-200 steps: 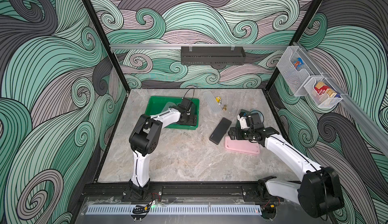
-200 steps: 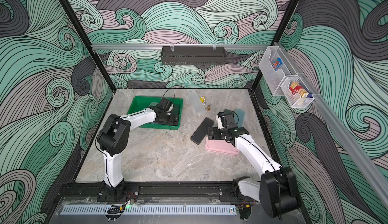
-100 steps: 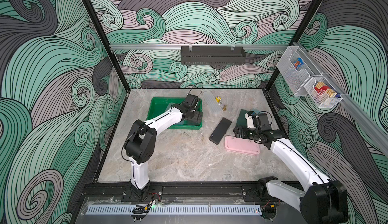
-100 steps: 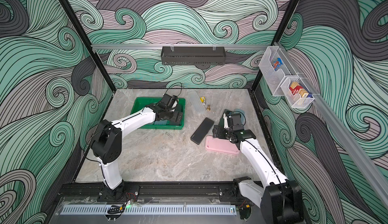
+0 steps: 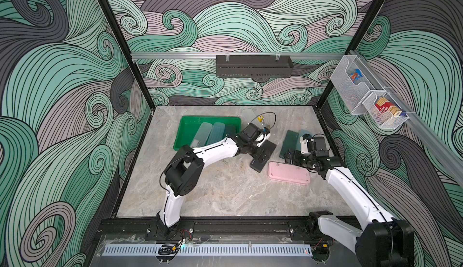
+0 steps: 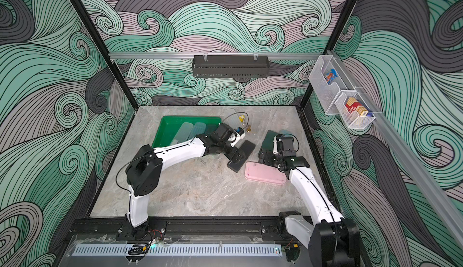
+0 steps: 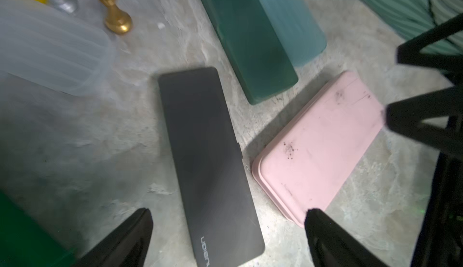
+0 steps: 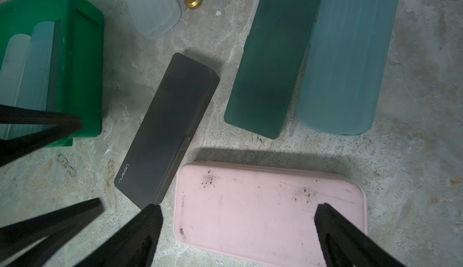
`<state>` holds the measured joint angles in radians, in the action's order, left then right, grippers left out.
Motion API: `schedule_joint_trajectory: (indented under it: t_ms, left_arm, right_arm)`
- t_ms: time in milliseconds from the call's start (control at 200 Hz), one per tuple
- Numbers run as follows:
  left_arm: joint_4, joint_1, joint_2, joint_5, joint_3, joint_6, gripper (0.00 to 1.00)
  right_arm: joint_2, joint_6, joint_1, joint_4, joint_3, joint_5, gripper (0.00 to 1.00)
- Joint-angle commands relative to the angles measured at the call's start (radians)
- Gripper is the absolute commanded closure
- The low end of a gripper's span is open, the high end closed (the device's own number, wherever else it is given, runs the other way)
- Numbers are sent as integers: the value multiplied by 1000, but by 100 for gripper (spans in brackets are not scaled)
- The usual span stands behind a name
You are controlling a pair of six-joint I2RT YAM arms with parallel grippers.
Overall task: Put the pencil case into the storage box
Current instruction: Pick up the pencil case from the center of the board.
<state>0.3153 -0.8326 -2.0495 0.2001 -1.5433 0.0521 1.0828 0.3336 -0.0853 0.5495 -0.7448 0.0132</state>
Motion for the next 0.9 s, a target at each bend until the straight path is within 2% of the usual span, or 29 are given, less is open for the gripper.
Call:
schedule_joint_trajectory:
  t_ms: [0, 370, 620, 896]
  left_arm:
    - [-4, -3, -66, 20, -65, -47, 1]
    - [57, -10, -197, -38, -176, -97, 1]
    - [157, -48, -280, -184, -278, -130, 1]
    - [165, -54, -314, -249, -290, -159, 1]
  right_arm:
    - [-11, 5, 5, 5, 7, 21, 1]
    - [-6, -2, 9, -2, 8, 34, 1]
    - [-11, -5, 9, -1, 10, 40, 1]
    - [-12, -7, 10, -7, 11, 42, 1]
